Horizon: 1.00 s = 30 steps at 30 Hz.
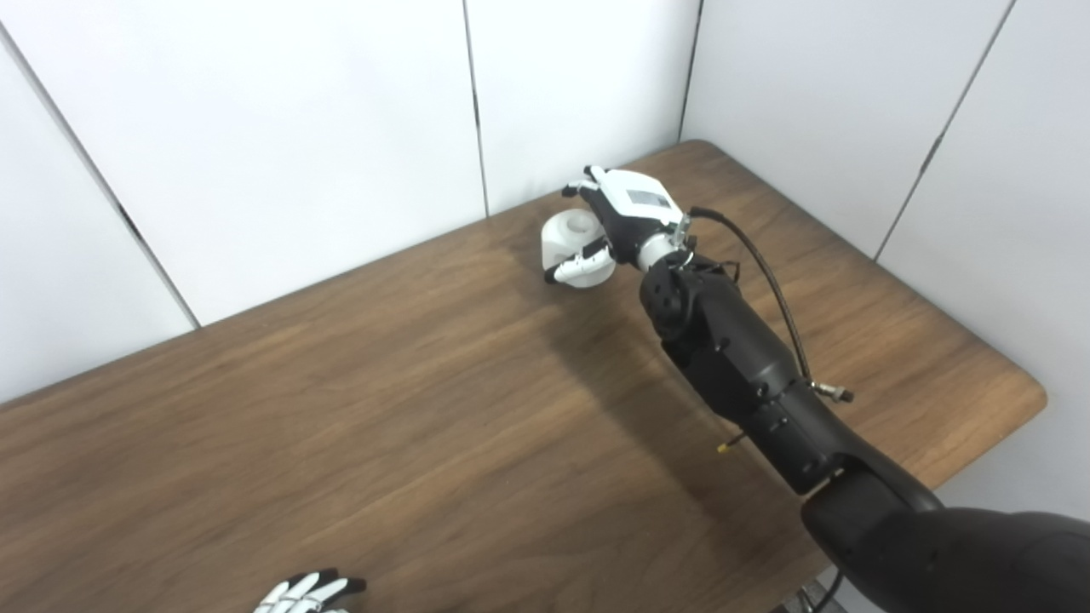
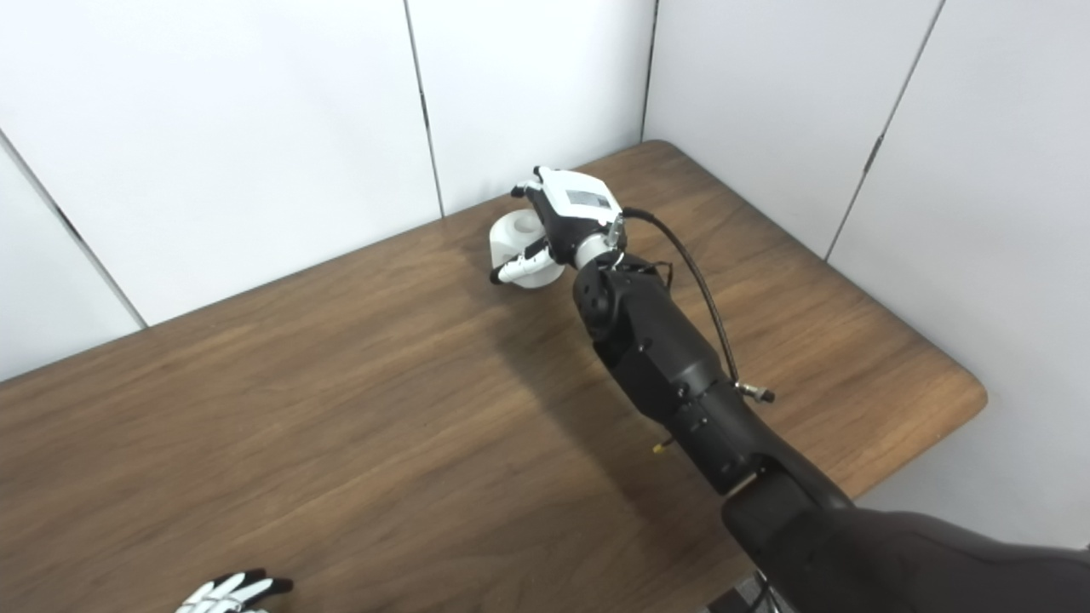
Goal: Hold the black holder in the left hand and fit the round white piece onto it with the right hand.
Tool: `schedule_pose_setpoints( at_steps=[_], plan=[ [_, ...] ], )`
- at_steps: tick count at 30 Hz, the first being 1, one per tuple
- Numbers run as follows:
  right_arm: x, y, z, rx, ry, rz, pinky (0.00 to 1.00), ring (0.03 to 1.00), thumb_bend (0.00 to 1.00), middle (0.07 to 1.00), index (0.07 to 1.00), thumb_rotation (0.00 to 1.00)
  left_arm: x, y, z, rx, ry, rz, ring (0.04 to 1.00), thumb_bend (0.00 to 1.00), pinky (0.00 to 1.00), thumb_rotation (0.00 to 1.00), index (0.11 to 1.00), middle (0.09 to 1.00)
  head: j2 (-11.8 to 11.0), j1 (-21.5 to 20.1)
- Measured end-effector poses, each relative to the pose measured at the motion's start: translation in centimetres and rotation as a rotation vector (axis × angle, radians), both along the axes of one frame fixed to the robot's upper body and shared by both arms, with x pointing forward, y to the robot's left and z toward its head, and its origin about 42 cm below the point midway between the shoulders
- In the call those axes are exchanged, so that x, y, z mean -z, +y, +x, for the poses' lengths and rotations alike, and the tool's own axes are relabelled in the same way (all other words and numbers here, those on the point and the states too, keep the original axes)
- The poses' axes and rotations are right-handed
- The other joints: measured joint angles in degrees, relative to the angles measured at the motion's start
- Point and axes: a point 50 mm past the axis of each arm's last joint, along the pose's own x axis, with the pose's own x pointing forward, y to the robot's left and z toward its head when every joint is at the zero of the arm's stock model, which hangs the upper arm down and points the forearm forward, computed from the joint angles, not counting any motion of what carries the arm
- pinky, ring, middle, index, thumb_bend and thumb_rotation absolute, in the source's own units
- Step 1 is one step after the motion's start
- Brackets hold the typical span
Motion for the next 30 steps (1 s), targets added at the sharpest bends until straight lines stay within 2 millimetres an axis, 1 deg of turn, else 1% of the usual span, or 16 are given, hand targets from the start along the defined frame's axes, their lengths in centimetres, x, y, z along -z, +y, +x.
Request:
schedule_pose_setpoints(
  at_steps=[8, 22, 25, 30],
  plan=[
    [0.7, -0.3, 0.2, 0.011, 0.028, -0.001, 0.93, 1.0, 0.69, 0.985, 0.805, 0.4, 0.0, 0.1, 0.0, -0.005, 0.001, -0.002, 0.886, 0.52, 0.9, 0.04, 0.486, 0.814, 0.0, 0.2],
    [0.4, -1.2, 0.0, 0.031, 0.026, -0.003, 0.94, 1.0, 0.68, 0.985, 0.804, 0.41, 0.0, 0.1, -0.1, -0.008, 0.004, -0.001, 0.892, 0.52, 0.9, 0.04, 0.486, 0.82, 0.5, 0.4],
    [0.4, -1.4, 0.0, 0.035, 0.025, 0.0, 0.93, 1.0, 0.68, 0.981, 0.8, 0.41, 0.0, 0.1, -0.1, -0.008, 0.005, -0.001, 0.896, 0.52, 0.91, 0.04, 0.486, 0.824, 0.8, 0.6],
    [0.5, -1.5, -0.1, 0.037, 0.029, -0.005, 0.91, 1.0, 0.68, 0.978, 0.798, 0.41, 0.1, 0.1, -0.1, -0.008, 0.006, -0.002, 0.887, 0.52, 0.89, 0.04, 0.486, 0.816, 0.7, 0.7]
  ],
)
